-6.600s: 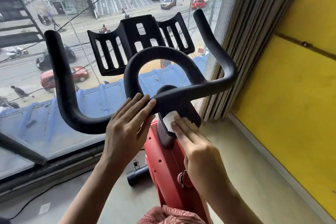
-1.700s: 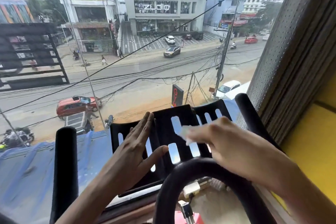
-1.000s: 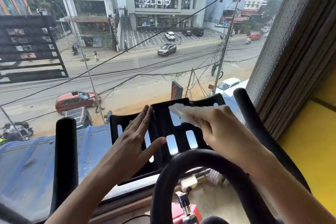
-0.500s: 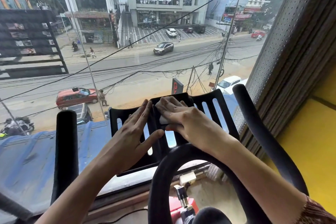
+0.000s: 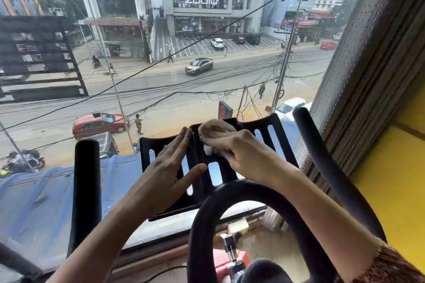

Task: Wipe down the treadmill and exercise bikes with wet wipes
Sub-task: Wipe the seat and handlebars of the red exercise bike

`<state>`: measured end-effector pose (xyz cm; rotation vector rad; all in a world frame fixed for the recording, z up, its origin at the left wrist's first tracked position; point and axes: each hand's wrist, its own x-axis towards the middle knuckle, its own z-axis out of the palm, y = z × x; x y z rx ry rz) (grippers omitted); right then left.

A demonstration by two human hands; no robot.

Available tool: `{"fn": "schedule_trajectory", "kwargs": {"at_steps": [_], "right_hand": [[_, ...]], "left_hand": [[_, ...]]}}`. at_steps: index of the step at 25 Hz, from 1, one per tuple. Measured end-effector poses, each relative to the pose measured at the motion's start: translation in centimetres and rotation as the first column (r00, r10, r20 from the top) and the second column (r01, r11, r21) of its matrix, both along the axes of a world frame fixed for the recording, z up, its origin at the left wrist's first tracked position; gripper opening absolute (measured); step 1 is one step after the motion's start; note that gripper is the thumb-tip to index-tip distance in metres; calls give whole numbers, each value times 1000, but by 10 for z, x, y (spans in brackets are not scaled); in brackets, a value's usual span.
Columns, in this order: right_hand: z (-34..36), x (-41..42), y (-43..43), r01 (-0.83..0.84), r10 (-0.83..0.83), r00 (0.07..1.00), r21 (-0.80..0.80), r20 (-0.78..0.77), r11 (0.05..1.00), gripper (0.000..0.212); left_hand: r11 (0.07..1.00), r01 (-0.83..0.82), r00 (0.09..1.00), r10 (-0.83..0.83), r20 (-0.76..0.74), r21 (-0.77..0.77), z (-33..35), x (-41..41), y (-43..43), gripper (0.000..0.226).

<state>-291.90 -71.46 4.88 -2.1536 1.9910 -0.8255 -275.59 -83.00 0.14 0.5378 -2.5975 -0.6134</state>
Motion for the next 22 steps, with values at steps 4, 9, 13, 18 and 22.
{"fn": "schedule_trajectory", "kwargs": {"at_steps": [4, 9, 13, 18, 22], "right_hand": [[21, -3, 34, -162, 181, 983, 290, -41, 943, 19], [38, -9, 19, 5, -8, 984, -12, -181, 1000, 23], [21, 2, 8, 215, -190, 914, 32, -358, 976, 57], [21, 35, 37, 238, -142, 937, 286, -318, 928, 23], [43, 45, 19, 145, -147, 987, 24, 60, 989, 14]], "left_hand": [[999, 9, 999, -8, 33, -33, 0, 1, 0, 105], [999, 1, 999, 1, 40, -50, 1, 0, 1, 106], [998, 16, 1000, -15, 17, -56, 1, 1, 1, 105], [993, -3, 999, -1, -32, -119, 1, 14, 2, 94], [971, -173, 975, 145, -168, -164, 5, 41, -14, 65]]}}
